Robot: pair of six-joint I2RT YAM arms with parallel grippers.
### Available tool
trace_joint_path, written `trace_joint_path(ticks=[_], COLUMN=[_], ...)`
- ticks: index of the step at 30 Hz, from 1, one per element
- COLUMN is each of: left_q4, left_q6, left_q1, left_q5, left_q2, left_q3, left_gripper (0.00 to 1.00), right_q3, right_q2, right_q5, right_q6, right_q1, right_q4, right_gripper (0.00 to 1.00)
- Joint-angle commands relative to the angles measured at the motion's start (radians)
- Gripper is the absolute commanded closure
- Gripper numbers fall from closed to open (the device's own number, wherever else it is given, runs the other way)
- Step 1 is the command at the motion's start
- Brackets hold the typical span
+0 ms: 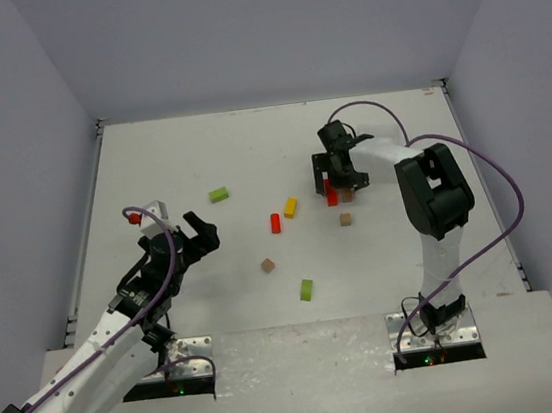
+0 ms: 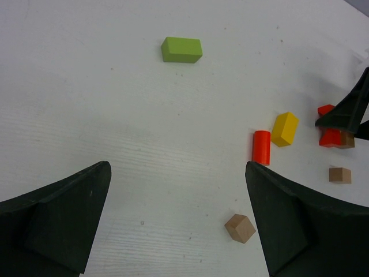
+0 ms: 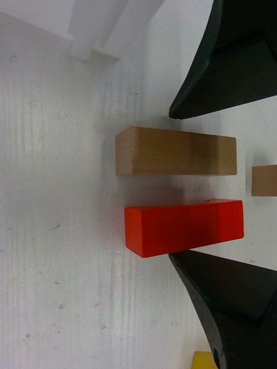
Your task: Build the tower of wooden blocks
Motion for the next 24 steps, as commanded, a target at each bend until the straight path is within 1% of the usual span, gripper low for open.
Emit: trace_joint_path(ticks=[1, 5, 9, 15, 19, 21, 24], left_q4=[0.04, 0.042, 0.043, 0.042, 0.04, 0.04, 0.039], left_q6=[0.014, 0.017, 0.017, 0.017, 0.016, 0.015, 0.016], left_q1=[0.007, 0.007, 0.007, 0.007, 0.007, 0.008, 0.007], left_q5=[-0.004, -0.006, -0.003, -0.007, -0.006, -0.006, -0.007], left_q2=[-0.013, -0.01, -0.012, -0.01, -0.012, -0.014, -0.015], left_q3=[-0.003, -0.005, -0.005, -0.006, -0.006, -0.007, -0.008], left_gripper=[0.0, 0.0, 0.0, 0.0, 0.0, 0.0, 0.0], right_q3=[0.032, 0.017, -0.003, -0.037, -0.042, -0.04, -0.04], right_q2=[0.006, 0.004, -0.009, -0.022, -0.023, -0.022, -0.024], right_q5=[0.031, 0.051, 0.055, 0.045, 0.05, 0.053, 0.062], right_q6=[-0.003, 0.004, 0.011, 0.014, 0.023, 0.027, 0.036], right_q1=[0.002, 0.003, 0.004, 0.005, 0.006, 0.007, 0.008], right_q4=[0.028, 0.021, 0.022, 0.042, 0.042, 0.039, 0.031], right_gripper=[0.08, 0.13, 0.22, 0.29, 0.37, 0.39, 0.39])
